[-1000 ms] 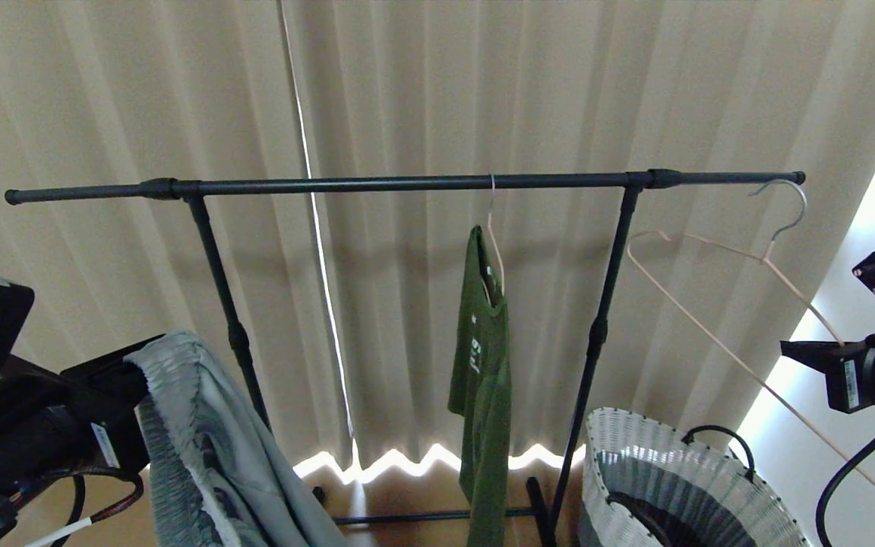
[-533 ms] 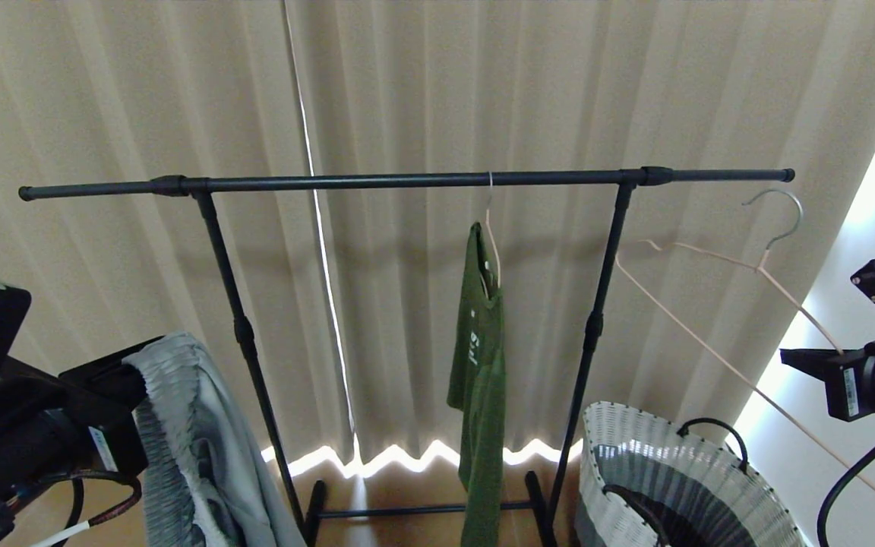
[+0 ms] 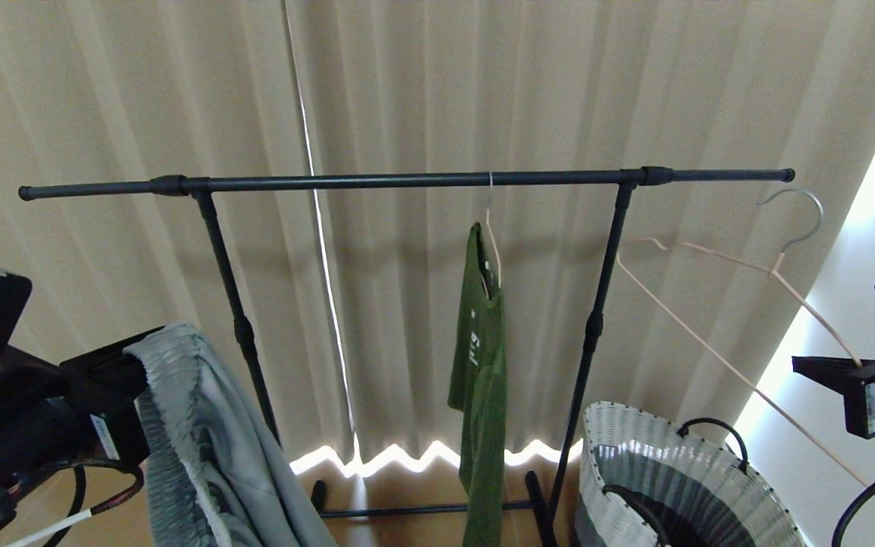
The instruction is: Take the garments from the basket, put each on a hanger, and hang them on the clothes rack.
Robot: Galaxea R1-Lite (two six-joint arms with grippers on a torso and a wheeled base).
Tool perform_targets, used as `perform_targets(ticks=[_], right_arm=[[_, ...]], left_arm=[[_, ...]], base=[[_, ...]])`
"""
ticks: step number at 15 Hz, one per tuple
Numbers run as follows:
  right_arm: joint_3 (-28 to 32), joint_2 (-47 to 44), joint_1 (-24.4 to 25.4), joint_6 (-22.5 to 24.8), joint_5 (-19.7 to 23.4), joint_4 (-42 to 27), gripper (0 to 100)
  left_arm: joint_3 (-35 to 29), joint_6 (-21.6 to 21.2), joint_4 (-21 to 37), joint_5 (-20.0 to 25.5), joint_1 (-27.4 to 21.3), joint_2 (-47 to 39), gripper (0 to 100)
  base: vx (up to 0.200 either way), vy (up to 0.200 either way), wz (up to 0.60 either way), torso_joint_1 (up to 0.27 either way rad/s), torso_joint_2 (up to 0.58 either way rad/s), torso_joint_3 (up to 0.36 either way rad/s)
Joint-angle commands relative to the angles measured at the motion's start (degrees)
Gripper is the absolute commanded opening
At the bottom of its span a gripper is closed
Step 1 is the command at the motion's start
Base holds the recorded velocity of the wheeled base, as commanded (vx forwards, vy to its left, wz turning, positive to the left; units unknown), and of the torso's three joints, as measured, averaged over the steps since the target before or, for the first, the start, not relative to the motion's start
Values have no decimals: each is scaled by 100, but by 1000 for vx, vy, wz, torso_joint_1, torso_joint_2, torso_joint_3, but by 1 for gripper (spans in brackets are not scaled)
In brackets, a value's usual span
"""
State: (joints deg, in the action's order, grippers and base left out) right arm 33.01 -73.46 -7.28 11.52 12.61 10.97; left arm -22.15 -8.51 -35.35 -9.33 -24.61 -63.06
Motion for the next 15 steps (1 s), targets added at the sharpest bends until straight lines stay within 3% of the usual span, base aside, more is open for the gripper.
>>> perform_targets(ticks=[1,3,7,9,11,15], right_arm=[[-14,271,25,-1,198,1,0],[-14,359,60,-1,471,1,0],[-5,209,209,-9,937,1,0],[170,121,930,-748,1051,63,0],[258,121,1826,-1802,1051,371,0],[118,95,3022,-2207,1051,582,0]], left_arm=[[-263,-186,20,-8,0,-277,0],[-536,-415,20,-61,0,-681,0],[-1318,-424,37,-386,-17,-1648,0],[-1977,-397,37,-1089,-26,-2351,0],[-2575,-388,46,-1353,-26,-2729,0],[-3181,-213,81,-1458,-44,-3309,0]], base=[[0,0,0,0,0,0],[0,0,0,0,0,0],[0,0,0,0,0,0],[0,0,0,0,0,0],[0,0,0,0,0,0],[0,0,0,0,0,0]])
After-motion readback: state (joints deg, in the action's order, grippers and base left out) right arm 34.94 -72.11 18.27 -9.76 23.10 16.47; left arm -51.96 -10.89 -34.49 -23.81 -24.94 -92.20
